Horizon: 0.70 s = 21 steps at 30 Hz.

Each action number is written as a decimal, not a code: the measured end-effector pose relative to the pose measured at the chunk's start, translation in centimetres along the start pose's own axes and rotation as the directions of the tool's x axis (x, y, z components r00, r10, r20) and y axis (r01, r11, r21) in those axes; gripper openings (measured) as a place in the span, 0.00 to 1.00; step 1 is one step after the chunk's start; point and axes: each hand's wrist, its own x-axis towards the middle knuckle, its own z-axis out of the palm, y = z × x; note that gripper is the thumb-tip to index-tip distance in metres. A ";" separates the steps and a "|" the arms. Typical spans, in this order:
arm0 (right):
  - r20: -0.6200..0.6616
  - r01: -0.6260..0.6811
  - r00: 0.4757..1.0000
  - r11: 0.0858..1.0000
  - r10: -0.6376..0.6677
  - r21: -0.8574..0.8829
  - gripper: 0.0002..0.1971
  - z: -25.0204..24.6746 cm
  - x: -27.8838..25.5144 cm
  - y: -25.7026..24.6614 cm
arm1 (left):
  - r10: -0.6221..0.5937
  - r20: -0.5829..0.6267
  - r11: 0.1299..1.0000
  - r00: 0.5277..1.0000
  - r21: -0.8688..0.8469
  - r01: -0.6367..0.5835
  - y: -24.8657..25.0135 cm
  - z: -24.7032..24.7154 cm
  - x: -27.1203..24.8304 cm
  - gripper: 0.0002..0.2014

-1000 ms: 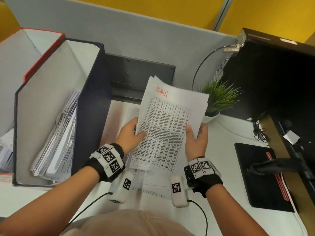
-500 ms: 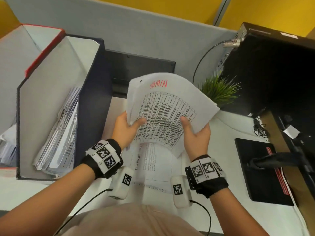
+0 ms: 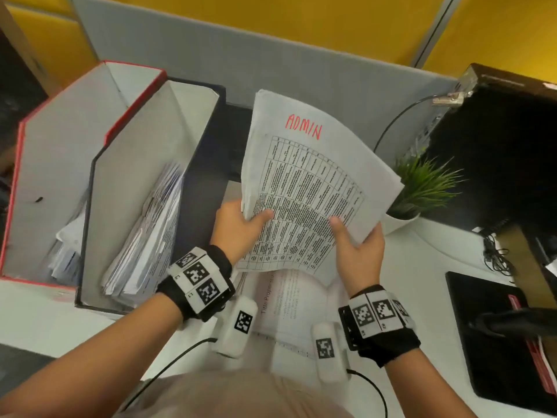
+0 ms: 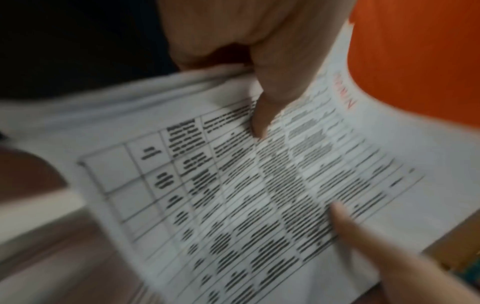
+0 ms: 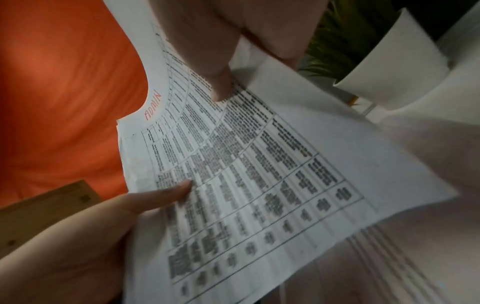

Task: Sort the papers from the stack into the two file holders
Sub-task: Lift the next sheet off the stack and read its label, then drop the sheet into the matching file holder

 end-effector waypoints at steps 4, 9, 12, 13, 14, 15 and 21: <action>0.111 0.055 0.992 0.998 -0.054 -0.006 0.22 -0.6 0.9 -0.8 | 0.042 0.049 0.993 0.998 0.110 -0.047 3.8 -4.5 0.7 0.09; 0.196 -0.005 0.980 0.995 0.024 -0.095 0.20 -2.5 0.5 1.2 | -0.007 -0.004 0.983 1.000 0.184 0.008 6.1 -12.4 1.3 0.17; 0.179 -0.062 0.979 0.982 0.094 -0.181 0.21 -3.8 0.2 3.5 | -0.100 -0.039 0.985 0.994 0.139 0.105 6.2 -16.9 1.6 0.31; 0.160 -0.078 0.980 0.972 0.115 -0.221 0.20 -4.3 0.2 4.3 | -0.124 -0.046 0.984 0.991 0.126 0.129 6.0 -18.1 1.7 0.33; 0.137 -0.095 0.981 0.960 0.135 -0.263 0.20 -4.7 0.1 5.2 | -0.132 -0.063 0.981 0.989 0.133 0.139 5.8 -19.2 1.7 0.33; 0.112 -0.118 0.981 0.945 0.158 -0.306 0.20 -5.1 0.0 5.9 | -0.131 -0.091 0.976 0.987 0.162 0.144 5.6 -20.1 1.7 0.31; -0.033 -0.231 0.959 0.705 0.283 -0.671 0.27 -7.1 -1.0 8.4 | -0.140 -0.216 0.903 0.966 0.371 0.214 3.9 -20.3 1.4 0.13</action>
